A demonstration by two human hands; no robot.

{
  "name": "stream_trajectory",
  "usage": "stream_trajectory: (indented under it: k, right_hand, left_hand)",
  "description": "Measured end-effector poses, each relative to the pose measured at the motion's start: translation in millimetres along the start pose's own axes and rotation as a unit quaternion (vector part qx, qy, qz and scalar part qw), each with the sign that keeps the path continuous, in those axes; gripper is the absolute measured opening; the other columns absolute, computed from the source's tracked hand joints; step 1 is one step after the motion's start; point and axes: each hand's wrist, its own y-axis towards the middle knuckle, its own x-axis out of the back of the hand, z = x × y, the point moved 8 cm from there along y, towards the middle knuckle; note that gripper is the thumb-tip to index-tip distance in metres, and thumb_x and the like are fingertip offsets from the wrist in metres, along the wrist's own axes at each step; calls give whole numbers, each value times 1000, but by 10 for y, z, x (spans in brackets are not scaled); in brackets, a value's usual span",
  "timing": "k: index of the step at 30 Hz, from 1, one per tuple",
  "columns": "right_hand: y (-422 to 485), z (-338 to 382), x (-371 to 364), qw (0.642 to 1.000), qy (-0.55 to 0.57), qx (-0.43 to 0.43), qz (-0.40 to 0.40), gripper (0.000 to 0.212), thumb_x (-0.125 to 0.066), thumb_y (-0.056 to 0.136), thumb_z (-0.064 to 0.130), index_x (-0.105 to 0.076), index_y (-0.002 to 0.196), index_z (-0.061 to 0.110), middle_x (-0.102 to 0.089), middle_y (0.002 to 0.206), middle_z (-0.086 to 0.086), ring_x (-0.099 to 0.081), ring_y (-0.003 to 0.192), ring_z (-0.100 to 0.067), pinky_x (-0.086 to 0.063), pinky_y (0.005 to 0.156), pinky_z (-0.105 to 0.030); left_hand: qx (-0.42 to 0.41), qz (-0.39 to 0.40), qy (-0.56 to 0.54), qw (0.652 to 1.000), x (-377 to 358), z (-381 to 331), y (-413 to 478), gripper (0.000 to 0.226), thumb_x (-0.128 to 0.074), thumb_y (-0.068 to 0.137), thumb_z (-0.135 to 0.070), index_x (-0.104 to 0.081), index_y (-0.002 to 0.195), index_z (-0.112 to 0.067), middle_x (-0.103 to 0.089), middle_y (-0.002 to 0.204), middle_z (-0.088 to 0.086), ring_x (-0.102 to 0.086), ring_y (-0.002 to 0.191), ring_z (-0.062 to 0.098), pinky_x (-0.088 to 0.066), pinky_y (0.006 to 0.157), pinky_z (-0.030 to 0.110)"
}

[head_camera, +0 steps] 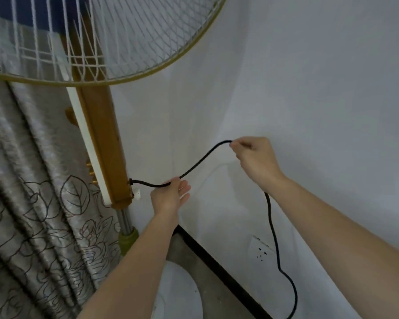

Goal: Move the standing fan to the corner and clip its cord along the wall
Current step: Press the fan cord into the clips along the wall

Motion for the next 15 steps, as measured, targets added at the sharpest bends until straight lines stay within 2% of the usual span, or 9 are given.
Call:
stream_trajectory:
  k: [2, 3, 6, 8, 11, 12, 13, 14, 15]
  right_hand:
    - [101, -10, -142, 999, -20, 17, 19, 45, -52, 92, 12, -32, 52, 17, -25, 49, 4, -21, 42, -6, -19, 45, -25]
    - [126, -76, -214, 999, -40, 15, 26, 48, -52, 93, 13, -31, 51, 19, -25, 47, 6, -23, 39, -7, -20, 44, -23]
    - [71, -430, -484, 996, -70, -16, 54, 41, -51, 96, 16, -52, 55, 17, -34, 43, 10, -35, 40, -6, -28, 46, -17]
    - [-9, -647, -668, 994, -68, -41, 71, 38, -51, 97, 15, -57, 59, 14, -35, 46, 10, -34, 40, -6, -29, 45, -16]
    - [-98, -866, -917, 988, -99, -40, 108, 48, -49, 98, 14, -37, 51, 17, -30, 47, 5, -27, 42, -5, -26, 46, -18]
    - [-118, -920, -995, 985, -112, -44, 125, 47, -47, 98, 14, -35, 52, 14, -28, 48, 4, -26, 43, -7, -26, 47, -20]
    - [-135, -998, -1054, 981, -113, -64, 143, 45, -46, 99, 14, -41, 55, 8, -28, 49, 3, -25, 42, -8, -27, 46, -23]
    - [-156, -1101, -1103, 977, -97, -104, 161, 41, -44, 100, 16, -52, 64, -3, -27, 50, 2, -25, 40, -9, -27, 44, -22]
    - [-180, -1199, -1145, 969, -73, -152, 181, 41, -43, 100, 19, -59, 84, -15, -27, 50, 1, -24, 37, -9, -26, 40, -18]
  left_hand:
    - [5, 3, -25, 1000, 19, 16, 116, 14, -56, 93, -12, -62, 101, -2, -69, 90, 10, -69, 79, 19, -57, 69, 29]
    - [8, 7, -32, 999, 41, 35, 175, 13, -56, 93, -13, -62, 99, -4, -69, 90, 9, -69, 78, 18, -57, 69, 29]
    - [13, 19, -13, 1000, 131, 139, 363, 11, -61, 91, -15, -66, 96, -7, -69, 86, 7, -68, 77, 17, -55, 68, 27]
    - [25, 19, -2, 999, 175, 263, 463, 12, -62, 91, -15, -67, 97, -6, -67, 84, 6, -66, 74, 14, -55, 68, 25]
    - [55, 34, -21, 998, 115, 507, 569, 12, -60, 93, -17, -66, 92, -7, -66, 82, 5, -65, 73, 14, -56, 67, 24]
    - [63, 40, -31, 997, 80, 582, 607, 13, -58, 94, -17, -66, 90, -7, -67, 81, 6, -65, 72, 14, -57, 65, 23]
    - [64, 39, -42, 996, 57, 629, 654, 16, -56, 94, -17, -67, 88, -7, -67, 80, 7, -66, 70, 13, -57, 63, 22]
    - [56, 31, -56, 996, 45, 634, 708, 18, -55, 95, -16, -66, 85, -5, -67, 77, 8, -66, 66, 12, -57, 61, 20]
    - [43, 21, -75, 996, 48, 610, 780, 20, -55, 95, -14, -65, 82, -3, -65, 73, 10, -65, 60, 11, -57, 58, 18]
